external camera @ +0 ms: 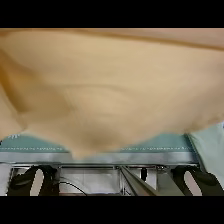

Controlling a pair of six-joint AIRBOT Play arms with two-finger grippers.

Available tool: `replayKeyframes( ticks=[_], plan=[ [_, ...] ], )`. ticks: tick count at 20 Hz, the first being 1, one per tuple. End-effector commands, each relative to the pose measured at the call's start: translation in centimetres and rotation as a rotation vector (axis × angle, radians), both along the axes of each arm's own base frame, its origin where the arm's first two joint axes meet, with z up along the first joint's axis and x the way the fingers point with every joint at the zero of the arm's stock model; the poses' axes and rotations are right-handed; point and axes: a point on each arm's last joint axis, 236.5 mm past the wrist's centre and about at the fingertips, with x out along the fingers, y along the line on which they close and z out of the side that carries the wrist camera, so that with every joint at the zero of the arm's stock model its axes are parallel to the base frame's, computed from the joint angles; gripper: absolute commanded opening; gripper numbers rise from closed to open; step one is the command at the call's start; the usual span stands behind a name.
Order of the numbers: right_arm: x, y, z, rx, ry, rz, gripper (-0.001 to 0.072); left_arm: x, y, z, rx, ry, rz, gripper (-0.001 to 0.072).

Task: Fold the shirts.

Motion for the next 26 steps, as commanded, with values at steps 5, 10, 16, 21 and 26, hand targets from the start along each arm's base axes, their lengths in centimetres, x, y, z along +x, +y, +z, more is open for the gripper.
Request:
replayKeyframes(
  ticks=[5,10,16,21,26],
  plan=[
    [5.2,1.2,-10.9,0.117,0.285,0.082,0.0018,10.0,2.2,-13.6,-0.147,0.399,-0.032,0.0020],
    [14.6,1.7,-23.4,0.263,0.524,0.146,0.0018,19.9,1.2,-27.2,-0.372,0.680,-0.145,0.0021],
    [26.8,0.5,-34.5,0.441,0.627,0.102,0.0018,31.4,0.5,-39.2,-0.565,0.794,-0.135,0.0021],
    [34.5,-0.5,-38.5,0.521,0.663,0.084,0.0018,36.6,0.5,-45.7,-0.711,0.766,-0.061,0.0021],
    [36.5,-0.2,-40.1,0.550,0.721,0.104,0.0019,36.8,-0.9,-49.1,-0.720,0.869,-0.083,0.0021]
  ],
)
